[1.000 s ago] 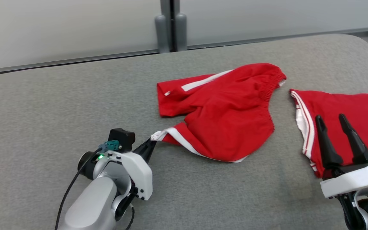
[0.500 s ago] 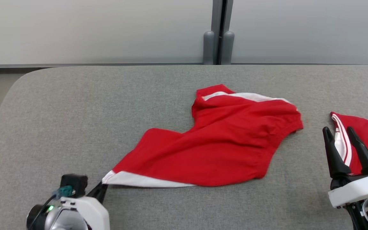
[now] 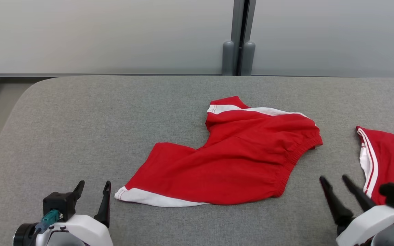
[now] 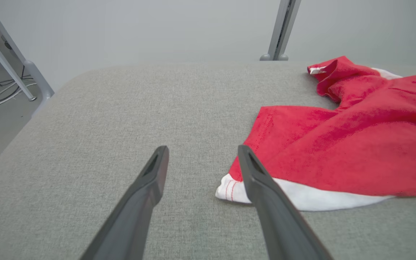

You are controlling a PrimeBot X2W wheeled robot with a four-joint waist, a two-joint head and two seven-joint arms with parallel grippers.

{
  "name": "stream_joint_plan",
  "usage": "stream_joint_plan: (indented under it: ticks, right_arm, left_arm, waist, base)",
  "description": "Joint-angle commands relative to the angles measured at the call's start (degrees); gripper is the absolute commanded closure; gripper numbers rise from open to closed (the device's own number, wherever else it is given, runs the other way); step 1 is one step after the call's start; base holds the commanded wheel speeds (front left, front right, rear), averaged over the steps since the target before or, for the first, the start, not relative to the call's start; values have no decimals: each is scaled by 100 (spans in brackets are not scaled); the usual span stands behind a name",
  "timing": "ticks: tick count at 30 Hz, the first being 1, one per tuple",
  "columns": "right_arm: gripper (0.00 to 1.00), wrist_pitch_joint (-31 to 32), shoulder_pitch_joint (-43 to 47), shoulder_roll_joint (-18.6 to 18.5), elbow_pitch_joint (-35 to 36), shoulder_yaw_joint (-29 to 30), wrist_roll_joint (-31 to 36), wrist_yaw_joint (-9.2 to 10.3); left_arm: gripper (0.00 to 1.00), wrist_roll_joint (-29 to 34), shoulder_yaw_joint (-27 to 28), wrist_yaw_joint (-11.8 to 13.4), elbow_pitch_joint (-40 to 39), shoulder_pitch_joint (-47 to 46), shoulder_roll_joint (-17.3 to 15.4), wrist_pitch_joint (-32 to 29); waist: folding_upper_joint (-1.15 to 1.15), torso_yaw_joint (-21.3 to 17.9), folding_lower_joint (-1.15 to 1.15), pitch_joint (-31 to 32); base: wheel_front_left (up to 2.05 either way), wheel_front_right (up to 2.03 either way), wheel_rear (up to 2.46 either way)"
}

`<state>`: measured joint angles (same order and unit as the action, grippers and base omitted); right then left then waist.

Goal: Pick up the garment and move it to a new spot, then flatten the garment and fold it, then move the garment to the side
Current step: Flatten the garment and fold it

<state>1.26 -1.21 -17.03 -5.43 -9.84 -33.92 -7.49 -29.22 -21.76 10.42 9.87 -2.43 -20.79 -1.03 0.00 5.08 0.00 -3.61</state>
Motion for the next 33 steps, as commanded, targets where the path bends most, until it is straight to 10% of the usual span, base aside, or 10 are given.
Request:
stream_joint_plan:
  ticks: [1,21,22,24,33]
  right_arm:
    - [0,166,116,-32,-39,-71,-119,-3]
    - [0,845,-1028,198,-1888,-1153,-1692,-3]
    - [16,776,-1067,176,-1908,-1188,-1747,-3]
    - [94,663,-1112,107,-1902,-1257,-1851,-3]
    - [100,477,-1355,-411,-1336,-1317,-2102,-3]
  left_arm:
    - [0,58,52,106,-165,59,18,114]
    - [0,102,-278,132,-566,-73,268,148]
    - [0,92,-278,131,-553,-67,269,161]
    - [0,76,-286,123,-523,-70,281,175]
    - [0,24,-380,77,-438,-129,414,261]
  waist:
    - [0,24,0,36]
    - [0,639,0,-135]
    - [0,672,0,-141]
    - [0,738,0,-155]
    - [0,1009,0,-291]
  base:
    - [0,0,0]
    - [0,0,0]
    - [0,0,0]
    - [0,0,0]
    - [0,0,0]
